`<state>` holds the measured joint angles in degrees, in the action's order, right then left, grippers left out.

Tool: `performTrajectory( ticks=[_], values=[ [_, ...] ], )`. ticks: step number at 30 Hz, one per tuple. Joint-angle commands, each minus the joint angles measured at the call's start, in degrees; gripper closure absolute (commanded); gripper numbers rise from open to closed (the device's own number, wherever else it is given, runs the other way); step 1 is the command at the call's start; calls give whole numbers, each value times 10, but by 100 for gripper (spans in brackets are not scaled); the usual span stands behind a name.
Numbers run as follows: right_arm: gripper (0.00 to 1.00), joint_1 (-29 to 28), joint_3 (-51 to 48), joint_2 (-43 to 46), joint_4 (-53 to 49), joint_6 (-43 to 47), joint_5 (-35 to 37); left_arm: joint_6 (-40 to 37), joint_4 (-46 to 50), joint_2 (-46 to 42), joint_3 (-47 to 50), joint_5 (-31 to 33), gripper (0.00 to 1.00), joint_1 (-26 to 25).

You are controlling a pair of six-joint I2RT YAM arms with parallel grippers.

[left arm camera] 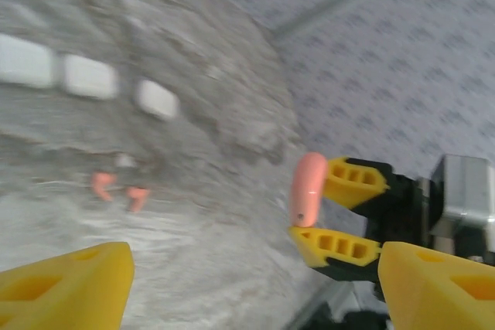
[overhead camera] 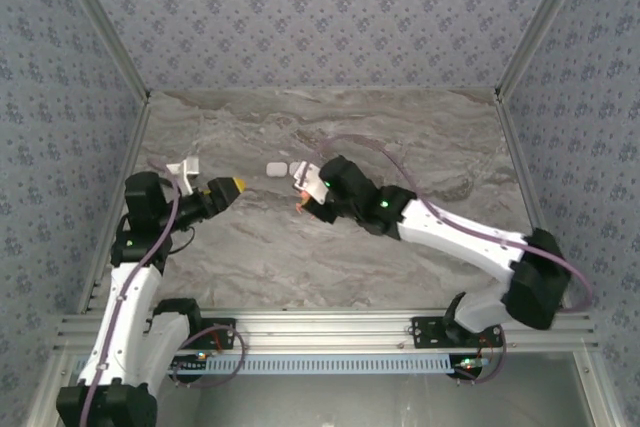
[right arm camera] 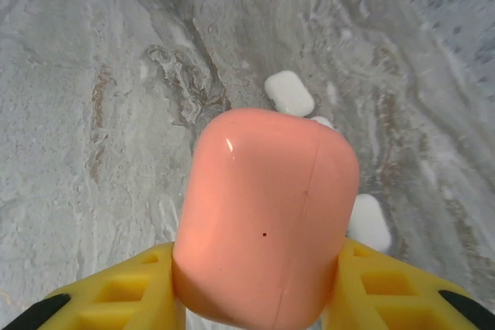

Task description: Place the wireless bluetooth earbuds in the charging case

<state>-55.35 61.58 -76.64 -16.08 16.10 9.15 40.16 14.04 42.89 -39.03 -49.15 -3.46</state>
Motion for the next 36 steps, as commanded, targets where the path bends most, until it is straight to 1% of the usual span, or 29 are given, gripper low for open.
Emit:
performTrajectory(
  ticks=[1, 5, 7, 10, 15, 20, 23, 36],
  values=[
    [63, -14, -22, 58, -5, 34, 46, 12, -61, 15, -42, -48, 21, -56],
    [63, -34, -23, 108, -36, 54, 79, 10, -93, 51, -60, -23, 30, -128],
    [63, -44, -20, 121, -49, 62, 91, 7, -114, 76, -69, -19, 32, -161],
    [64, -56, -15, 132, -63, 71, 99, -5, -119, 114, -89, -11, 33, -201],
    [63, -67, -5, 130, -67, 86, 99, -21, -134, 158, -113, -6, 32, -247],
    [63, -69, 4, 122, -69, 93, 94, -33, -139, 180, -122, -6, 33, -276],
    [63, -70, 7, 120, -69, 94, 85, -39, -138, 190, -123, -7, 36, -289],
    [63, -73, 20, 104, -75, 96, 62, -58, -137, 207, -131, -17, 56, -311]
  ],
)
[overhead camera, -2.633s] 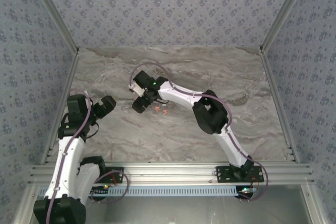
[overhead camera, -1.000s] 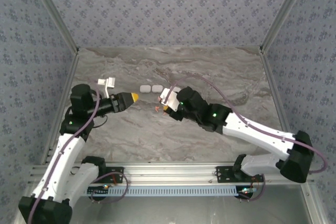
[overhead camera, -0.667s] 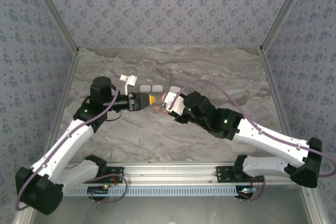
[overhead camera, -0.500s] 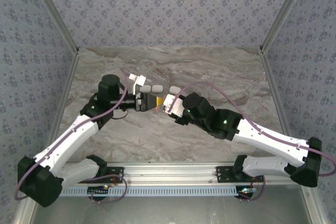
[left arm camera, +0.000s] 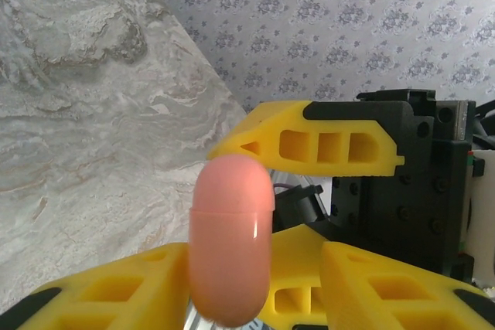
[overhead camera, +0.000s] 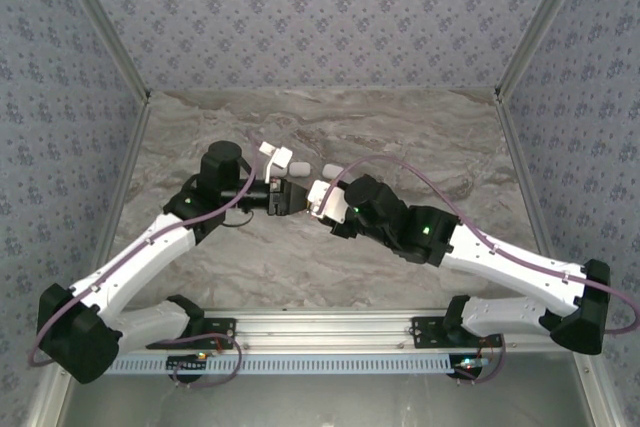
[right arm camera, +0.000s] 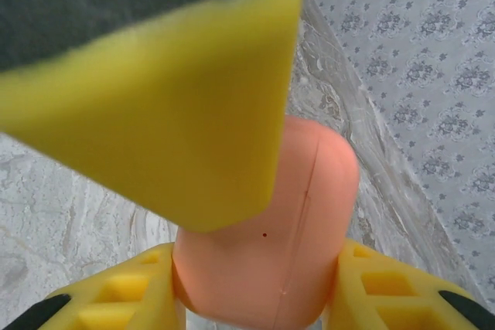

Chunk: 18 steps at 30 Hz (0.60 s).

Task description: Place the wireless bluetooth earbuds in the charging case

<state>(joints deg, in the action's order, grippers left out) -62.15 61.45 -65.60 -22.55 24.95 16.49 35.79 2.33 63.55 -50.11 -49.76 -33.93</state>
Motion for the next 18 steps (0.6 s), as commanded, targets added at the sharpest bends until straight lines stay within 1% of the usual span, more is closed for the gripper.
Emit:
performTrajectory(
  ticks=[1, 8, 11, 14, 18],
  values=[
    [63, -5, 22, -8, -10, 7, -12, -14, -19, 1, -22, -12, 58, -6],
    [62, -5, 28, -15, -10, 4, -16, -20, -14, 2, -23, -14, 74, -9],
    [58, -5, 30, -16, -16, 2, -21, -22, -13, 1, -22, -14, 79, -10],
    [45, -4, 35, -16, -28, -7, -25, -24, -16, -1, -24, -9, 82, -10],
    [21, 19, 43, -3, -61, -52, -62, -29, -35, -12, -16, 21, 86, -10]
  ],
)
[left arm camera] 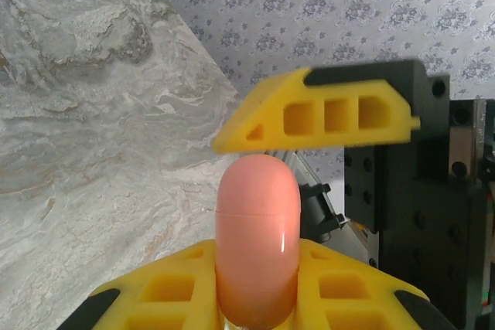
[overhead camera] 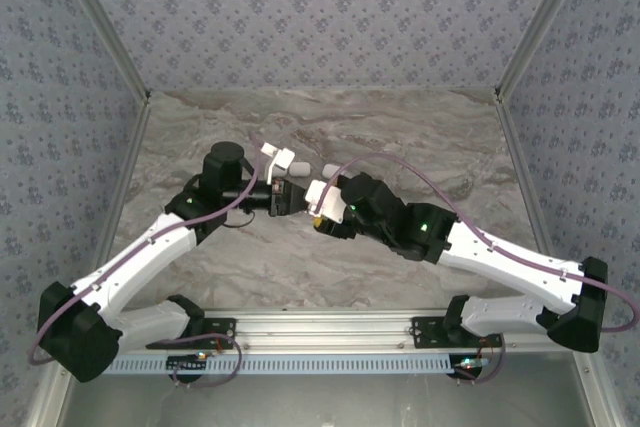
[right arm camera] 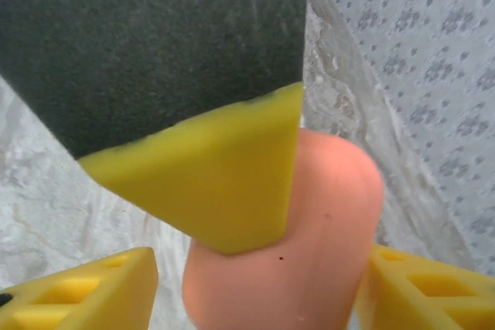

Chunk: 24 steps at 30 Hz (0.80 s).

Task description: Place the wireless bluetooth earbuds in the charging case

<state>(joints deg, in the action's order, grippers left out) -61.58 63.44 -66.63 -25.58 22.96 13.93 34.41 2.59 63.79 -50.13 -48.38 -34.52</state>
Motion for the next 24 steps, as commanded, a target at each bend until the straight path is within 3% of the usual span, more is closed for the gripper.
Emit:
performTrajectory(
  ticks=[1, 4, 11, 13, 18, 24],
  values=[
    [15, 24, 23, 15, -38, -49, -55, -17, -50, -20, -10, 21, 88, -4],
    [0, 62, 11, 46, -41, -101, -136, -37, -85, -43, 12, 77, 98, -5],
    [0, 205, -59, 112, 80, -273, -413, -68, -281, -94, 110, 193, 100, -8],
    [0, 214, -76, 115, 129, -309, -422, -83, -324, -108, 135, 215, 100, -15],
    [0, 213, -103, 102, 224, -353, -366, -108, -365, -129, 159, 222, 100, -31],
    [0, 213, -72, 62, 242, -350, -365, -115, -355, -135, 161, 215, 100, -35]
  ],
)
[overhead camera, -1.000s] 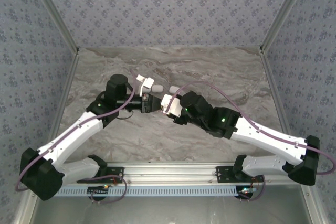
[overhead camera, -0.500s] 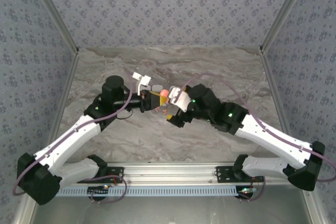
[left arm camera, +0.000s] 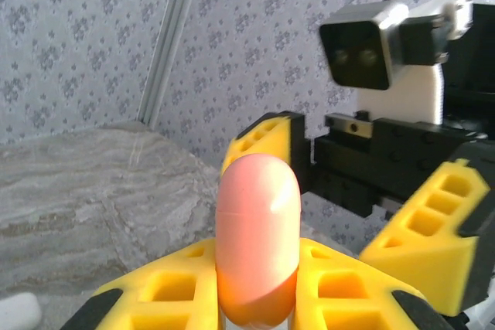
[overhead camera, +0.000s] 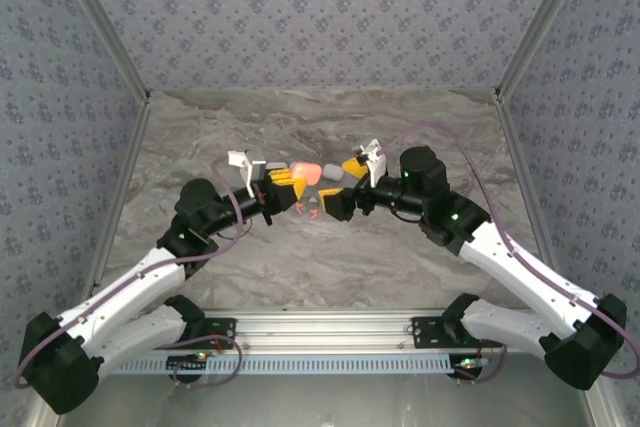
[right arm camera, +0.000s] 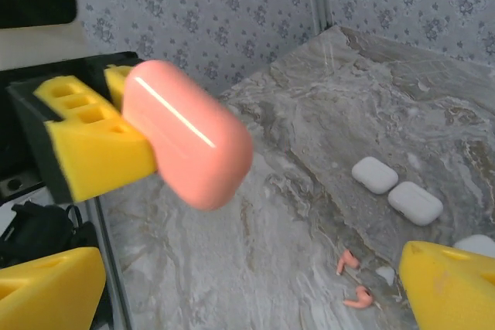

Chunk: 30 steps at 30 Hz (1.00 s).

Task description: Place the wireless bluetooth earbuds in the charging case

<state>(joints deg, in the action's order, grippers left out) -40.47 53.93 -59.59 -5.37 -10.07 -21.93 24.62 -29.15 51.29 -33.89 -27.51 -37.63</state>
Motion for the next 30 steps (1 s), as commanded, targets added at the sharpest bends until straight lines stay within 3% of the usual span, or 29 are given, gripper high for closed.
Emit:
performTrajectory(
  ticks=[1, 17, 30],
  values=[
    [0, 2, 26, -12, 45, -21, -4, -17, -38, -10, 0, 6, 100, -4],
    [9, 16, 67, -50, 44, -32, 22, -24, -39, -15, 1, -17, 100, -7],
    [12, 42, 107, -80, 31, -30, -8, -34, -24, -14, -5, -18, 100, -9]
  ],
)
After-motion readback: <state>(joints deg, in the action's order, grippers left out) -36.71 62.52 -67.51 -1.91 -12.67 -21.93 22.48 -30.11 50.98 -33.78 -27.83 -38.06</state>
